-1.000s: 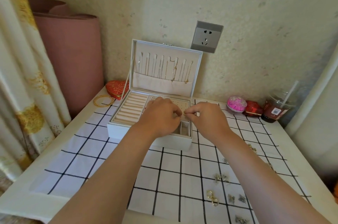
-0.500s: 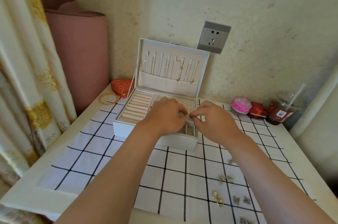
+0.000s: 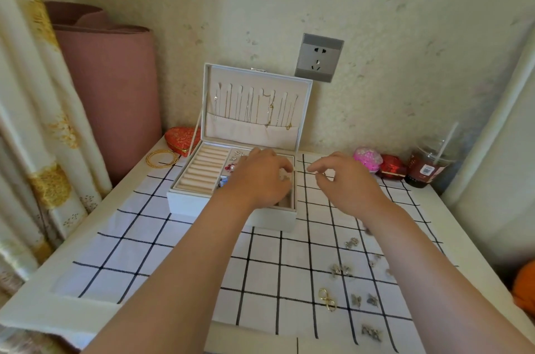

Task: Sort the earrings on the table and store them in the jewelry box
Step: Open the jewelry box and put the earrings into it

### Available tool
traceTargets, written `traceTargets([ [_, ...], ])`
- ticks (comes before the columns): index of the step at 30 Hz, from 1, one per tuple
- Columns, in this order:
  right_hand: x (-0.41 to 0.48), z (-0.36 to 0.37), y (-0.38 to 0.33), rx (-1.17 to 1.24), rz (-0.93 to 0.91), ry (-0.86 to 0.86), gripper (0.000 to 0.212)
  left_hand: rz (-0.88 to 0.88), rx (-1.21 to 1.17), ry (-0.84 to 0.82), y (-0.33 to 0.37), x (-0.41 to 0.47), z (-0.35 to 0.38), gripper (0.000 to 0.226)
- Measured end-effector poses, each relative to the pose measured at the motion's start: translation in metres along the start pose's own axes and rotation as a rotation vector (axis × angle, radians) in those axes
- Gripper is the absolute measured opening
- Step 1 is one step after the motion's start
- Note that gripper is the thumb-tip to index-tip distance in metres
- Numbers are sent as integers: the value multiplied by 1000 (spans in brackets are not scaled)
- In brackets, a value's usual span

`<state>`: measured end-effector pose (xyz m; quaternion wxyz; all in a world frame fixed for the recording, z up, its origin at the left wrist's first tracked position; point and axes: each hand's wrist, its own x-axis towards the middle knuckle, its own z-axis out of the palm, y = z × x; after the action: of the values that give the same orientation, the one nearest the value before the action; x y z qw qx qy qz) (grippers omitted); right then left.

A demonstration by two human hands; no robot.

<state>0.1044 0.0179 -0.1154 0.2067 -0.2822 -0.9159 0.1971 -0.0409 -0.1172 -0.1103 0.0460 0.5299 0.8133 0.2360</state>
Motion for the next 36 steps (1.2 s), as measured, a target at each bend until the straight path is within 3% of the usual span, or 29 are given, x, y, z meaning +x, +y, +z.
traceTargets([
  [5,-21,-22,41,-11,102,-62,26,125,-127,42,45,1,13,28],
  [11,-44,-37,77,-212,202,-178,26,134,-26,-261,85,3,50,24],
  [15,-55,-36,89,-269,210,-282,42,88,35,-377,97,10,70,29],
  [18,-56,-32,91,-345,170,-352,49,87,83,-369,107,12,85,31],
  [24,-50,-29,93,-428,141,-313,25,73,120,-294,120,15,99,24],
  [28,-49,-34,95,-321,190,-286,16,69,90,-233,119,15,107,26],
  [36,-48,-47,94,-161,224,-184,20,4,45,-183,129,14,117,17],
])
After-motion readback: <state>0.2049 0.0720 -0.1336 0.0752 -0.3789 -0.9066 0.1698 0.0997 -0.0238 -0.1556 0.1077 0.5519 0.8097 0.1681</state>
